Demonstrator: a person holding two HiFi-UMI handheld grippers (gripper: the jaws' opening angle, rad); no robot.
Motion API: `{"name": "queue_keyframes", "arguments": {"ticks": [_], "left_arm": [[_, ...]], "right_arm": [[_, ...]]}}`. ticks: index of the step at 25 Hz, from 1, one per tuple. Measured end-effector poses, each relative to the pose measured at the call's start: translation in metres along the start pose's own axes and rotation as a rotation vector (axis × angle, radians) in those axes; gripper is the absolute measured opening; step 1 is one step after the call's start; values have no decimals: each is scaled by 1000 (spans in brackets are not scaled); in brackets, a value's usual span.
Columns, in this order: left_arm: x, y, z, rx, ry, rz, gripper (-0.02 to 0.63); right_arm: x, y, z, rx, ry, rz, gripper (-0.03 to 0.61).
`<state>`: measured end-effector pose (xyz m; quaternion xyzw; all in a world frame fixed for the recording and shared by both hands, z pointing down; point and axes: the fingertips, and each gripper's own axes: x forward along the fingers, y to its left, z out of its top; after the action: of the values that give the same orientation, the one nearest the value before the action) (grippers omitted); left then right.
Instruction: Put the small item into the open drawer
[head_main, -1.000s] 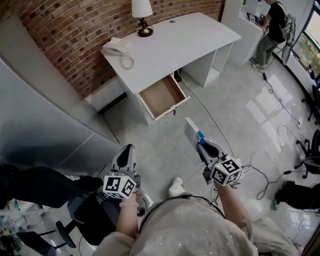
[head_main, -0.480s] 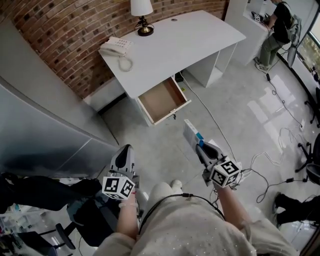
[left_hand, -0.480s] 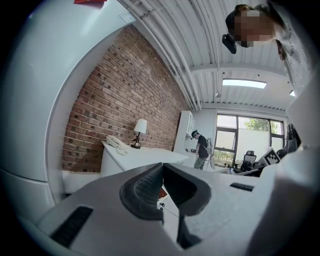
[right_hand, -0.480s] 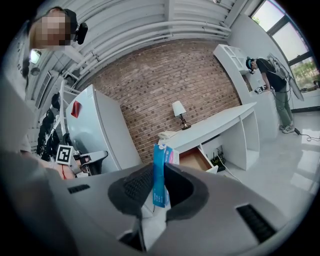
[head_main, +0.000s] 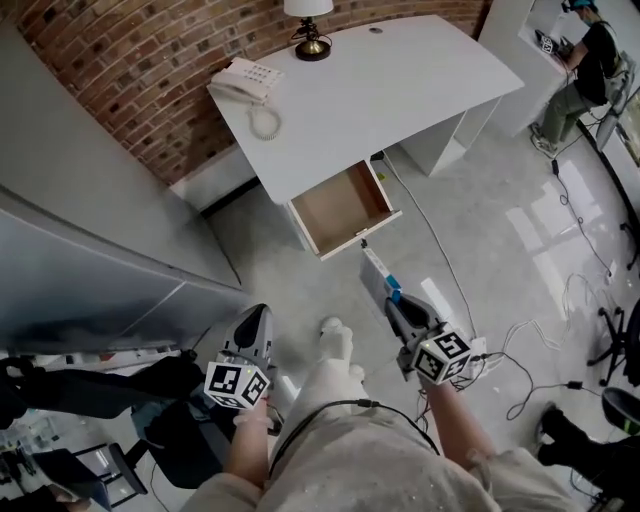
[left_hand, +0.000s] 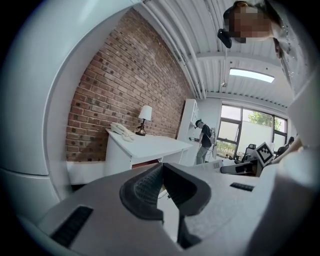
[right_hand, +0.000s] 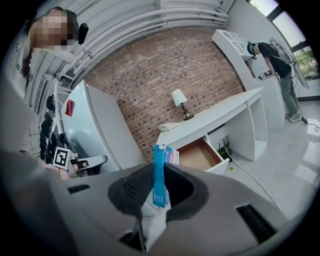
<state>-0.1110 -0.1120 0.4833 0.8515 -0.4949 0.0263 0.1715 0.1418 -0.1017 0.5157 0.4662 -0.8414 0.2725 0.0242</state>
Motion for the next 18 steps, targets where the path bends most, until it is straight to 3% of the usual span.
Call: {"name": "queue_keyframes", "arguments": {"ticks": [8,18], "left_arm": [[68,40,7,-48,9,10,6],[133,72,-16,-114,35,7,6]], "right_arm": [[75,-15,9,-32,100,48,71],[160,-32,-9,-92,242,75,71]]}}
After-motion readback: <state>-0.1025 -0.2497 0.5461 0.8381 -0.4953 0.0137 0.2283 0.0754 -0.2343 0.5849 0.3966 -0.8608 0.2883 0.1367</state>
